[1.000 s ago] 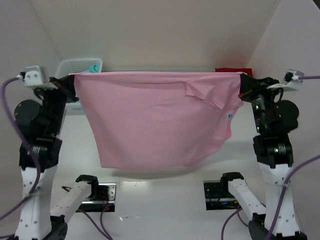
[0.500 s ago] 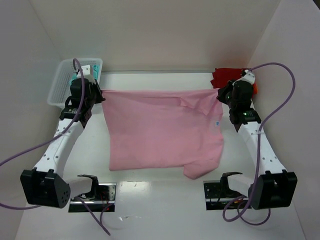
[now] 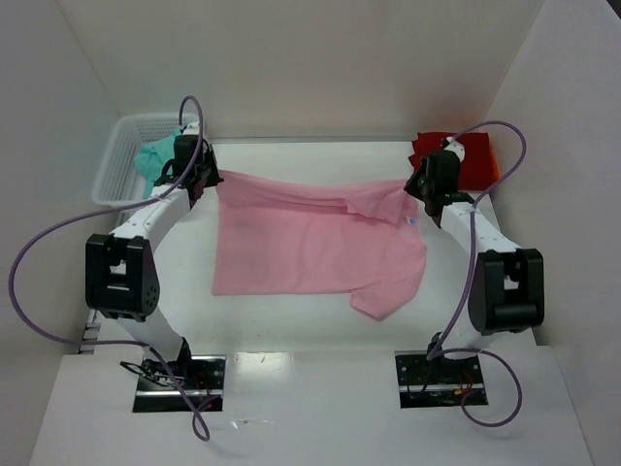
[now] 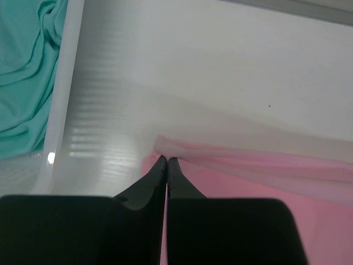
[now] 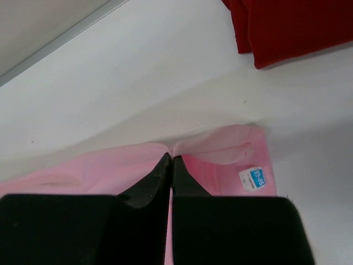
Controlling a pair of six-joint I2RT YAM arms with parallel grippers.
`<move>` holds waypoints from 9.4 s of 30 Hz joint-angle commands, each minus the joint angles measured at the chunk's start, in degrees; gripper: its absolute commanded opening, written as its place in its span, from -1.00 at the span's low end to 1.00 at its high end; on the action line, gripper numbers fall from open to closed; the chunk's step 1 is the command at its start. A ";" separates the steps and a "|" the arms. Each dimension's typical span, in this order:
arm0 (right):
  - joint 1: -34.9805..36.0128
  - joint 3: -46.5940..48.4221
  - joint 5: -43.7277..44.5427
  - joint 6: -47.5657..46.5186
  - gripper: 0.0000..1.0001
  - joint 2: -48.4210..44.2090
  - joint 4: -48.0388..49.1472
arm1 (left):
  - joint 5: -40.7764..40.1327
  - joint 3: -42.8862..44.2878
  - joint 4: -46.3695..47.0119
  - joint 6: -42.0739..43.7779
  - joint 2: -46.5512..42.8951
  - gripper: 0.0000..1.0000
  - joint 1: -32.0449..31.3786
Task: Fold and stack the t-shirts
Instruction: Flatten out the tshirt, then grap the side of the flattened tshirt furthest away from the robot with both arms, then fold the flattened tshirt in 1/3 of the way
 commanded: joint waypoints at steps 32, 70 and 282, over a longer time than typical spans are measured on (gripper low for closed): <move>0.09 38.81 -0.09 -4.13 -0.99 33.87 3.66 | 1.62 40.84 -0.71 1.32 30.55 -1.00 2.78; -1.49 68.35 -2.91 -5.71 -0.99 55.66 -7.07 | 3.55 69.22 -10.03 0.79 54.10 -1.00 4.89; 0.09 43.39 -15.21 -6.41 -0.99 30.01 -17.96 | 7.77 43.75 -20.40 4.48 36.09 -1.00 4.54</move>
